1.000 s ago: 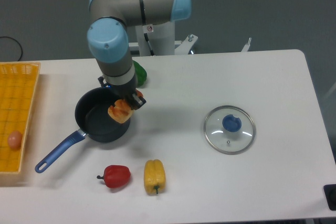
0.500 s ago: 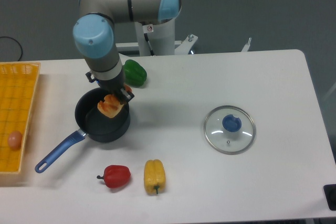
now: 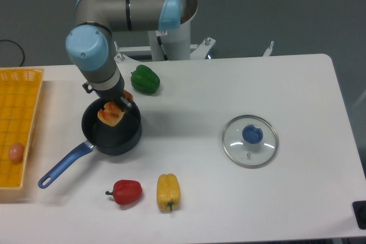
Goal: Place the bread in the pot
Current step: 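Lower the bread into the saucepan, then open the gripper to release the bread and lift away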
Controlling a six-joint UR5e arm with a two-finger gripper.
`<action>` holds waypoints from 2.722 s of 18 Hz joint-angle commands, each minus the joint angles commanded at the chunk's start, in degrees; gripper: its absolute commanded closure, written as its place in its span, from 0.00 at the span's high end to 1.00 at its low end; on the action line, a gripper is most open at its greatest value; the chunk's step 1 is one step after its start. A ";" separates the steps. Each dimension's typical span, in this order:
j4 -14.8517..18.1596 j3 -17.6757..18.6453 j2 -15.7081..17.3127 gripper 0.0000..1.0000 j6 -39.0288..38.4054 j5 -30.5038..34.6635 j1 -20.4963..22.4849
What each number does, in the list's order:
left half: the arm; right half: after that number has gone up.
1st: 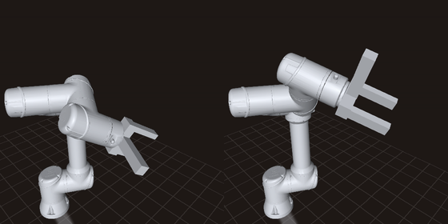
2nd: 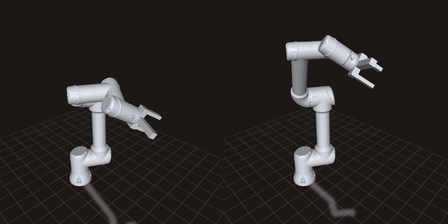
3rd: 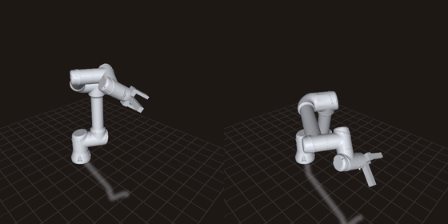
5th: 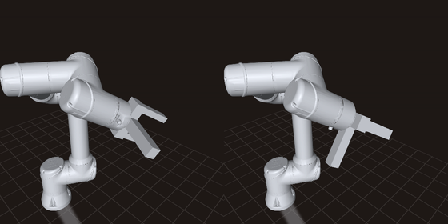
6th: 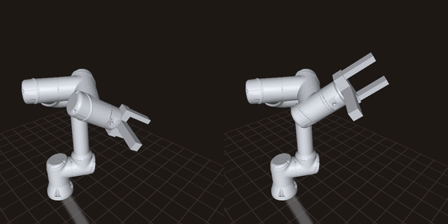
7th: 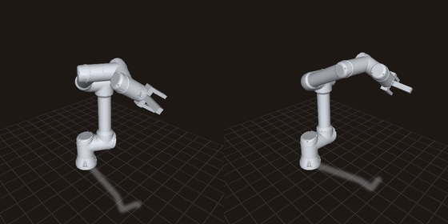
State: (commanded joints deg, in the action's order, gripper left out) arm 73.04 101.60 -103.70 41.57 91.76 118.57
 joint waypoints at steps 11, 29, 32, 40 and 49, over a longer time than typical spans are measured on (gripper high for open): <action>-3.25 -0.70 -4.31 0.37 -2.37 0.35 -1.41; -4.13 -0.97 -7.13 0.77 -2.37 1.76 -1.41; -4.13 -1.05 -7.04 0.88 -2.29 1.93 -1.41; -3.52 -2.64 -5.46 0.88 -1.85 1.93 -1.23; -2.99 -6.67 -2.65 0.88 0.60 1.76 2.36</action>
State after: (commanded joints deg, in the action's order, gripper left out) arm 70.05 94.93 -106.35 42.18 93.52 120.93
